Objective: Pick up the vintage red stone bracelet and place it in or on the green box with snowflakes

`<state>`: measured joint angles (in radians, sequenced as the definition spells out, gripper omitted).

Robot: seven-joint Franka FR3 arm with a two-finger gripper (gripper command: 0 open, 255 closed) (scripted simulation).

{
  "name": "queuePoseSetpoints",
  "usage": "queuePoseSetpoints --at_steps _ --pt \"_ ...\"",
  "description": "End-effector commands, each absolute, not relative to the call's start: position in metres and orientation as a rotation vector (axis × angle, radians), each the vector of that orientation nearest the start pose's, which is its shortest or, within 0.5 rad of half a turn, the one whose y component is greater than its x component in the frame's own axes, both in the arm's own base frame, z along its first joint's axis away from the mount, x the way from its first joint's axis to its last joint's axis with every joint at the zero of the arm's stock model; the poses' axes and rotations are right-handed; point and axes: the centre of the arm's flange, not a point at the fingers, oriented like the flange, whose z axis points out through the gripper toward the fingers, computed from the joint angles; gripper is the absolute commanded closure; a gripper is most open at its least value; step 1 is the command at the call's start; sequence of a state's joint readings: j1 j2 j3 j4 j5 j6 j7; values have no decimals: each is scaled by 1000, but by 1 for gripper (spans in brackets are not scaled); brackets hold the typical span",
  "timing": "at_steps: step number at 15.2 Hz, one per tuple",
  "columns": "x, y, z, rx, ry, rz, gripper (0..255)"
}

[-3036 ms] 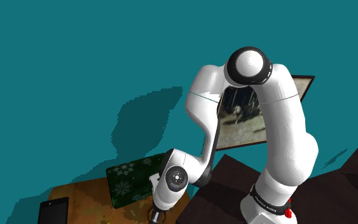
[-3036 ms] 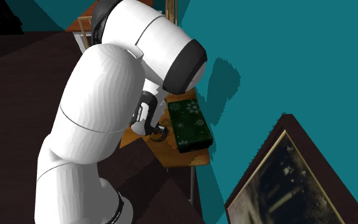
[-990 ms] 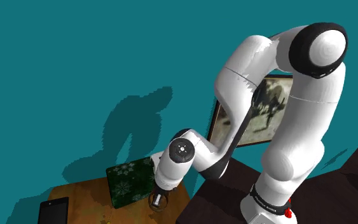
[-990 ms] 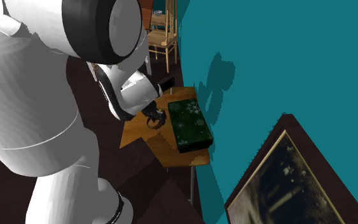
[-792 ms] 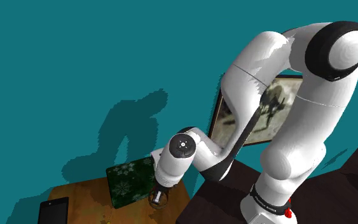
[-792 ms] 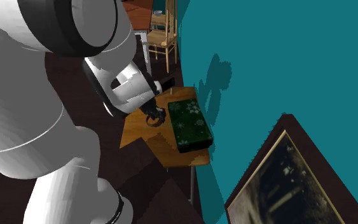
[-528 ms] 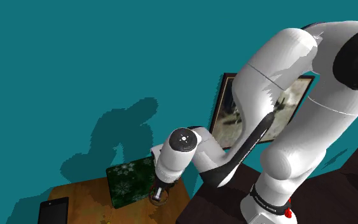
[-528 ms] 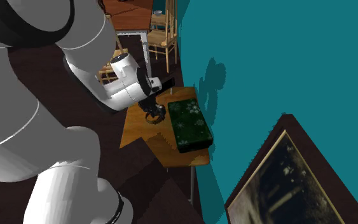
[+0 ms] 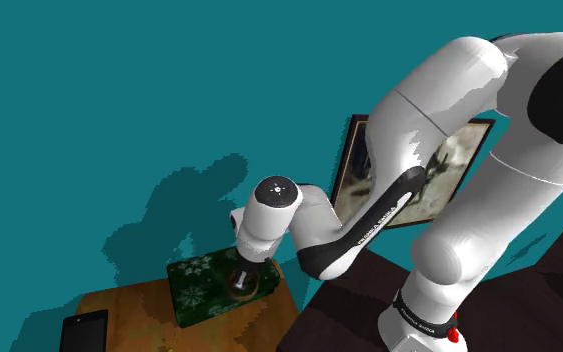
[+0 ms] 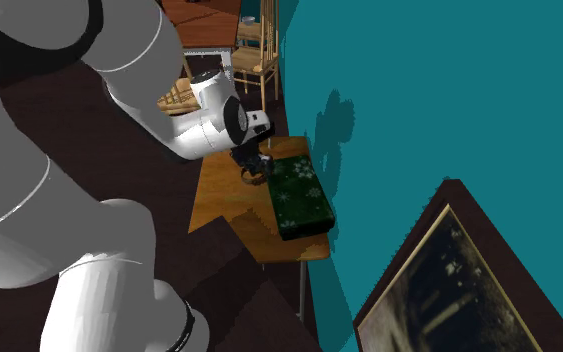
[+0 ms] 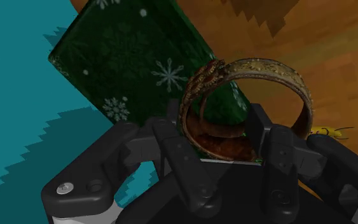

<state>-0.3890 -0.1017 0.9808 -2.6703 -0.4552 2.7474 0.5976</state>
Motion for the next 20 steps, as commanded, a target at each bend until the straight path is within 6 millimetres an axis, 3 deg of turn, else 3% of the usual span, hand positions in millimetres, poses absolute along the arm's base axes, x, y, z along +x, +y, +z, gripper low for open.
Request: queuePoseSetpoints --at_steps 1,9,20 --pt "372 238 265 -3218 -679 -423 255" --pt "475 198 270 -3218 -679 -423 255" --pt "475 198 212 -3218 -679 -423 255"
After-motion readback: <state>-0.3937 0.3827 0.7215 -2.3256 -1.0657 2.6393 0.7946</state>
